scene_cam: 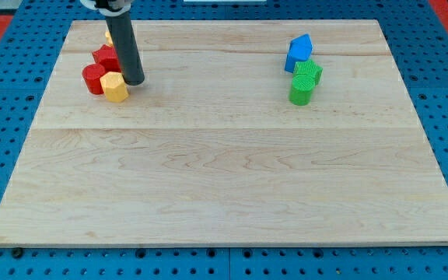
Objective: Move the yellow hexagon to the bottom side of the red circle
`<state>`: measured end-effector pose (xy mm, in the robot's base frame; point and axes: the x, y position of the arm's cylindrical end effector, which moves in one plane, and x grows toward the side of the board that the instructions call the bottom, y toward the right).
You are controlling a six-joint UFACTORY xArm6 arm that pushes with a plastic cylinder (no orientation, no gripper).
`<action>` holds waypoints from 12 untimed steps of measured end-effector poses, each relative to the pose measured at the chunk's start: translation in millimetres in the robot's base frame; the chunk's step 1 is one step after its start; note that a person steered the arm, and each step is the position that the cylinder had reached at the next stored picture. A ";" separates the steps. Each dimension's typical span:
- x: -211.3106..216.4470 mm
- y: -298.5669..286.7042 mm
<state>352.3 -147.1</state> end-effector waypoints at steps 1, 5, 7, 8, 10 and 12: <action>15.9 0.0; 54.1 -18.9; 62.8 -15.9; 85.3 -26.2; 90.0 -137.9; 44.0 -124.0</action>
